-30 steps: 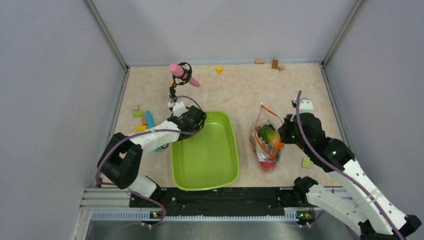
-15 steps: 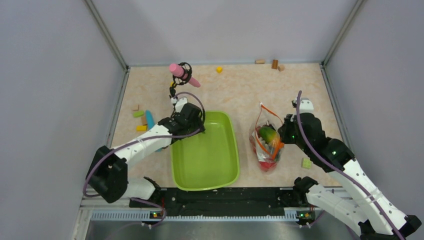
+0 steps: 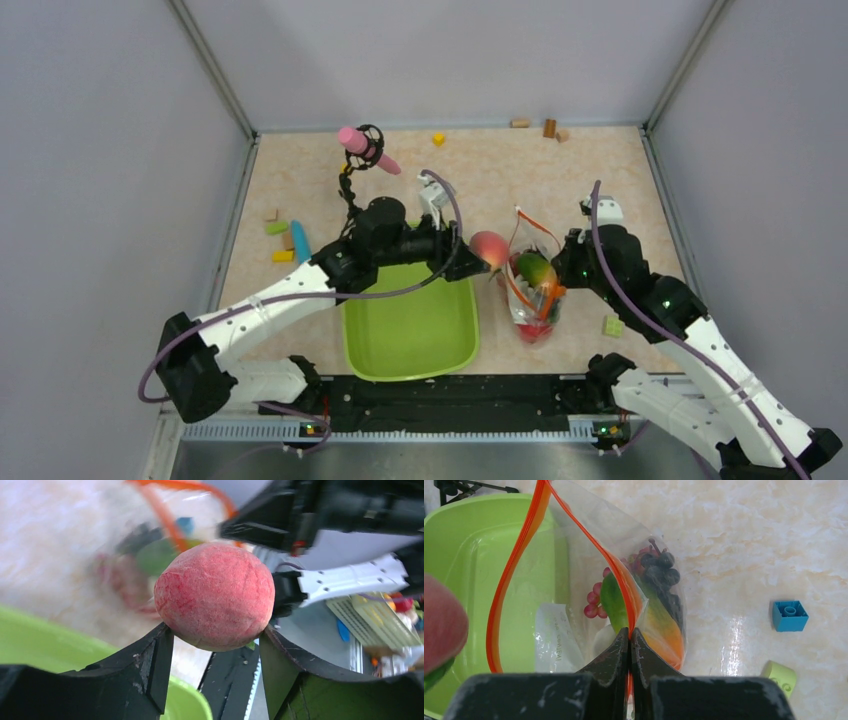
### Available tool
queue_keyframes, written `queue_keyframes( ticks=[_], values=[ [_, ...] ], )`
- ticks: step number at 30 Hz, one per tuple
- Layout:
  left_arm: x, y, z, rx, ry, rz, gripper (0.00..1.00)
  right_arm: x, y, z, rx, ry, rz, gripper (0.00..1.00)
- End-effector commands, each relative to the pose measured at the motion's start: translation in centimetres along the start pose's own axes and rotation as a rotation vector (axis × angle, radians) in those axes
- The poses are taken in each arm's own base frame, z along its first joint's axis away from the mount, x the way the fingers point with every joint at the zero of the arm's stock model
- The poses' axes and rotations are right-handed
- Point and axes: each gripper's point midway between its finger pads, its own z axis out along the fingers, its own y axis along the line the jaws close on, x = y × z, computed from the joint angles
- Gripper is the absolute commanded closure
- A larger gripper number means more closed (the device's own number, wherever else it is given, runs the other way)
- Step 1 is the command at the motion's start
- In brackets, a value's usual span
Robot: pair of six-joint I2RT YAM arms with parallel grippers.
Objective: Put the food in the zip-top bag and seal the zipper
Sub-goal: Place the fake fruit in the zipper food storage bag.
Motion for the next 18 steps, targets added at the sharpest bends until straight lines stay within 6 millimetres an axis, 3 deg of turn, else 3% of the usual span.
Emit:
queue_keyframes(
  ticks=[1,8,16,18],
  values=[
    [-2.9,-7.9,1.1,0.276,-0.013,0.226,1.00,-1.2,1.3,-0.5,-0.061,-0.040,0.012,1.00],
    [-3.7,-9.9,3.1,0.340,0.011,0.264,1.00,-1.4,1.7,-1.0,-0.095,-0.051,0.007,1.00],
    [-2.4,-4.3,6.7,0.100,0.067,0.222,1.00,-2.2,1.6,-1.5,-0.095,-0.087,-0.002,1.00],
    [-1.7,-4.1,7.1,0.108,0.097,0.217,0.91,-2.3,1.7,-1.5,-0.099,-0.083,-0.007,1.00]
  ],
)
